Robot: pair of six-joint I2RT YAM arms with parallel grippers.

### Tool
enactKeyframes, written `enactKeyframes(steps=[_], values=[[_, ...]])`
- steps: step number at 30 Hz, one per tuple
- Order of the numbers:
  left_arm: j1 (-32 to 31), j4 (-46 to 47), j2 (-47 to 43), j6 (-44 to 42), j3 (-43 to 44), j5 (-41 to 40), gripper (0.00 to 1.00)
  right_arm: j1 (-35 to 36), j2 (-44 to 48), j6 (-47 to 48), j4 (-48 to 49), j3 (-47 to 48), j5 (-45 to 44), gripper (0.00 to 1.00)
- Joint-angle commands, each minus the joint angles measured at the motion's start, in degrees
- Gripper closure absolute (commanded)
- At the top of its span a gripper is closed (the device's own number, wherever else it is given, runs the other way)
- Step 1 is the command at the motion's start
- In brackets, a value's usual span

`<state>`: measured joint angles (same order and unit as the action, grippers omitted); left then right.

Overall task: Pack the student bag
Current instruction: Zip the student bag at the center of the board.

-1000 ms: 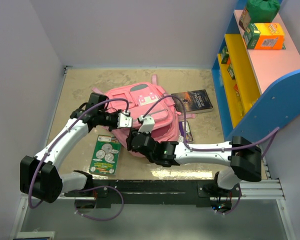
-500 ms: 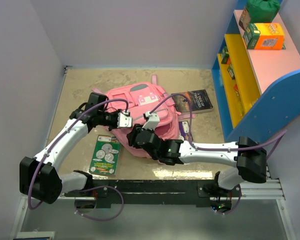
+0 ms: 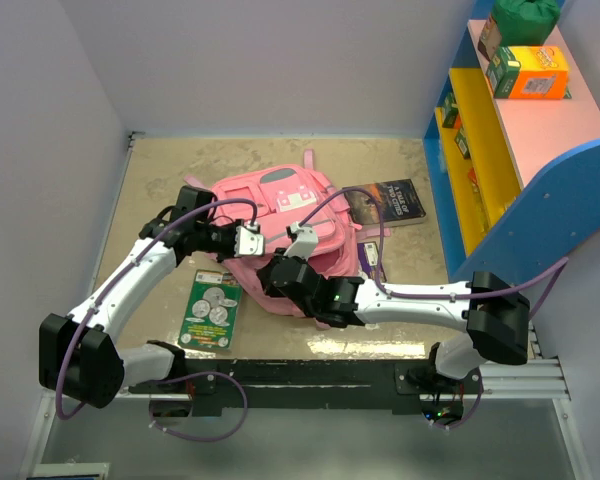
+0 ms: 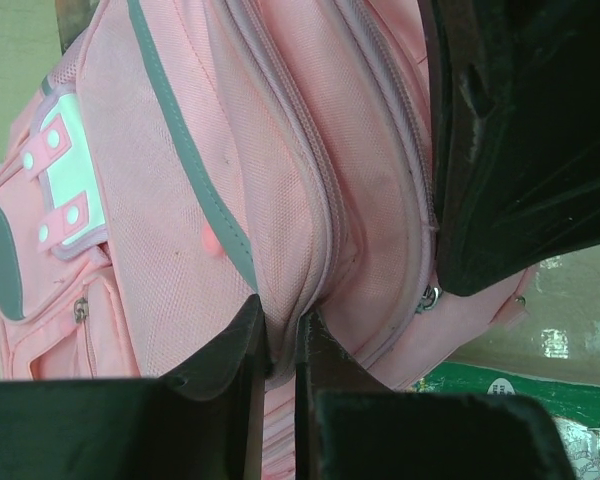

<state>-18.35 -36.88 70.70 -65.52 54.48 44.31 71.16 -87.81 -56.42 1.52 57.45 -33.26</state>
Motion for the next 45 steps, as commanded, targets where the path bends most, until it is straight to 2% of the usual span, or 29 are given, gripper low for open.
enactKeyframes(steps=[1,4,14,18,22,26,31,36,41,45], values=[[-0.64,1.29,-2.14,1.71,-0.07,5.17,1.00,-0.58,2.20,-1.50,4.72,-0.84,1.25,0.97],[-0.72,1.81,-2.06,2.41,0.10,4.82,1.00,-0.32,3.43,-1.15,5.25,-2.95,2.14,1.00],[-0.64,2.52,-1.18,3.03,0.36,3.59,1.00,3.19,5.45,0.34,2.18,-5.59,0.30,1.00],[-0.64,3.22,-0.65,3.46,0.28,2.36,1.00,6.53,7.47,0.96,-0.46,-6.64,-3.65,1.00],[-0.64,4.54,0.49,4.43,-0.07,0.34,1.00,11.28,11.94,-0.79,-4.41,-8.58,-12.24,1.00],[-0.72,5.33,1.37,4.87,-0.60,-1.16,1.00,13.04,15.55,-3.77,-6.61,-11.39,-14.90,1.00],[-0.64,5.16,1.64,4.78,-0.60,-2.04,1.00,13.22,18.37,-6.32,-8.89,-13.86,-17.19,1.00],[-0.64,2.52,1.37,2.50,-0.25,-2.22,1.00,13.13,19.25,-10.46,-17.68,-13.25,-22.10,1.00],[-0.55,-4.76,1.02,-3.20,1.50,-3.62,1.00,11.73,20.31,-12.83,-28.13,-11.75,-26.42,1.00],[-0.55,-10.39,0.50,-9.61,2.30,-5.55,1.00,6.99,21.45,-11.96,-30.26,-12.88,-25.20,1.00]])
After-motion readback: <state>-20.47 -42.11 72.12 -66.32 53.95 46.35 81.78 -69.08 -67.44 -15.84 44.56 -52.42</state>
